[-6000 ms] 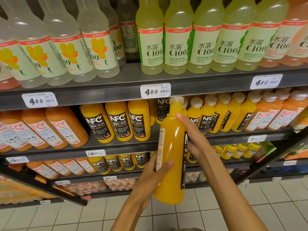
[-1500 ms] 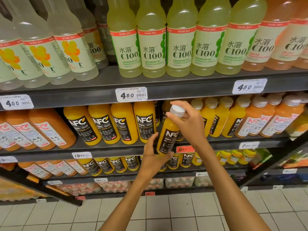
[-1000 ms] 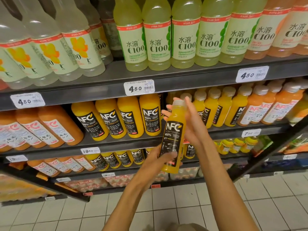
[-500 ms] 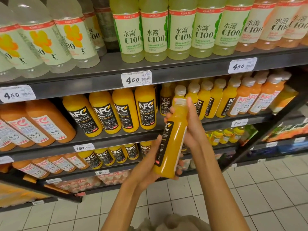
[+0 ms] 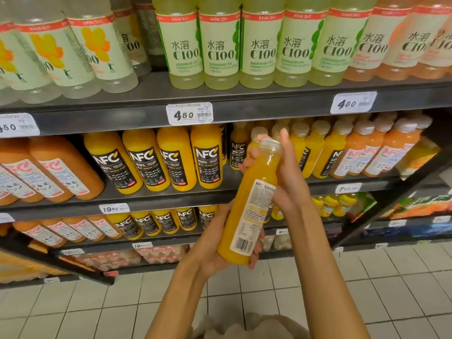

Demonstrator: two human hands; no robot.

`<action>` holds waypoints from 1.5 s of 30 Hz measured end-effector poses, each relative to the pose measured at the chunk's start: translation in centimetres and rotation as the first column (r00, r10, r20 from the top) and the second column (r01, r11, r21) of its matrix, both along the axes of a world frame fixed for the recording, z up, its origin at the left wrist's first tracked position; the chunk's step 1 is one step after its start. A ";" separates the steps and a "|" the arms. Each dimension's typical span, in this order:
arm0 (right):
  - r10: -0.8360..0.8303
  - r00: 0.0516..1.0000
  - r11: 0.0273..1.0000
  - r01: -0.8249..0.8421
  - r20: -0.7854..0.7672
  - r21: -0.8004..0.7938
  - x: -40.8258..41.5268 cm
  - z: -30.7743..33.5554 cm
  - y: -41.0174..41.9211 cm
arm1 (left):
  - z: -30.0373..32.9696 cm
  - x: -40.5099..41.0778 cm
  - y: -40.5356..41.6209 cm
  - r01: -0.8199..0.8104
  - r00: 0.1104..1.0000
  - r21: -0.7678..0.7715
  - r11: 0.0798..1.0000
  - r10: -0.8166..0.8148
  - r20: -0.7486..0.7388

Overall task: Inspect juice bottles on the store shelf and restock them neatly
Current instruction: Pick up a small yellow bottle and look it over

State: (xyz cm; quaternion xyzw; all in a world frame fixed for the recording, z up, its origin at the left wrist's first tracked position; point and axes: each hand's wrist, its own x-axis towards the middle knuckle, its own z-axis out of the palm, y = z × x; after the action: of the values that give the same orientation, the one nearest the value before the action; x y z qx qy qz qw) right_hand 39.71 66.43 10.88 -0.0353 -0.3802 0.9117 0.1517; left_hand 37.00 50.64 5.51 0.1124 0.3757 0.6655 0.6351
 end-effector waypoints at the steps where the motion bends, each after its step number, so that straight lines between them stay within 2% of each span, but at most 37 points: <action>1: -0.001 1.000 1.000 0.001 0.020 0.013 0.1 -0.1 0.4 | -0.2 0.2 0.4 -0.003 0.999 -0.033 0.999 0.002 -0.040; 5: -0.120 0.985 0.959 0.082 0.128 0.271 0.6 0.1 2.3 | -0.6 1.1 2.2 -0.209 0.923 -0.147 0.967 0.145 -0.357; 8: -0.168 0.972 0.911 0.089 0.165 0.402 0.8 0.2 3.4 | -0.4 2.1 3.7 -0.303 0.878 -0.151 0.941 0.214 -0.427; 10: -0.152 0.970 0.894 0.054 0.189 0.445 1.0 0.1 4.1 | -0.4 2.7 4.4 -0.264 0.922 -0.139 0.954 0.208 -0.325; 12: -0.119 0.973 0.898 0.021 0.198 0.439 1.2 0.0 4.7 | -0.4 3.2 4.8 -0.151 0.979 -0.079 0.985 0.138 -0.148; 14: -0.036 0.983 0.955 -0.019 0.178 0.297 1.4 -0.1 5.1 | -0.5 3.8 5.2 -0.089 0.996 -0.046 0.995 0.087 -0.033; 16: 0.032 0.987 0.980 -0.062 0.158 0.190 1.6 -0.3 5.3 | -0.4 4.2 5.7 -0.062 0.998 -0.070 0.996 0.061 -0.011; 17: 0.035 0.986 0.978 -0.067 0.162 0.198 1.7 -0.5 5.4 | -0.4 4.3 5.8 -0.074 0.997 -0.089 0.993 0.072 -0.032; 19: 0.010 0.984 0.962 -0.057 0.176 0.267 1.8 -0.7 5.5 | -0.3 4.3 6.1 -0.197 0.977 -0.151 0.969 0.180 -0.116; 20: -0.018 0.982 0.948 -0.044 0.190 0.316 1.8 -0.8 5.5 | -0.3 4.3 6.3 -0.292 0.941 -0.203 0.935 0.244 -0.233; 22: -0.113 0.971 0.901 0.011 0.210 0.434 1.6 -0.5 5.3 | -0.1 4.1 6.6 -0.450 0.810 -0.255 0.856 0.271 -0.521; 24: -0.200 0.960 0.865 0.079 0.197 0.495 1.3 -0.2 5.1 | 0.2 4.0 7.1 -0.496 0.731 -0.234 0.836 0.256 -0.633; 26: -0.227 0.950 0.872 0.102 0.212 0.478 1.1 0.2 4.8 | 0.7 3.8 7.2 -0.508 0.737 -0.232 0.829 0.279 -0.616; 29: -0.167 0.957 0.925 0.069 0.236 0.374 0.8 0.8 4.8 | 0.9 3.2 6.6 -0.405 0.856 -0.154 0.901 0.315 -0.410; 32: -0.079 0.982 0.976 0.042 0.172 0.212 1.2 0.8 4.9 | 0.9 3.2 6.2 -0.230 0.957 -0.124 0.965 0.201 -0.211; 34: -0.057 0.992 0.980 0.034 0.114 0.194 1.4 0.6 4.9 | 0.9 3.2 6.2 -0.160 0.976 -0.111 0.981 0.140 -0.169; 37: -0.087 0.993 0.971 0.066 0.085 0.230 1.5 0.2 4.8 | 0.9 3.0 5.9 -0.159 0.952 -0.129 0.979 0.117 -0.284; 41: -0.292 0.944 0.861 0.191 0.151 0.471 1.3 0.5 4.6 | 1.3 2.8 6.0 -0.383 0.790 -0.218 0.898 0.196 -0.580; 43: -0.306 0.935 0.868 0.196 0.181 0.457 1.3 0.7 4.5 | 1.6 2.9 5.9 -0.395 0.768 -0.247 0.885 0.170 -0.618; 45: -0.251 0.943 0.902 0.146 0.218 0.406 1.3 0.6 4.7 | 1.7 2.9 5.5 -0.350 0.824 -0.222 0.910 0.186 -0.534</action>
State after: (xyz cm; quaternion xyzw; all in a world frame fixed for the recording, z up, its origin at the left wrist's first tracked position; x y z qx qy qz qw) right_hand 40.98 71.09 11.49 -0.1654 -0.5623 0.7861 0.1964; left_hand 39.88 56.19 7.20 0.1255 0.6397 0.6290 0.4237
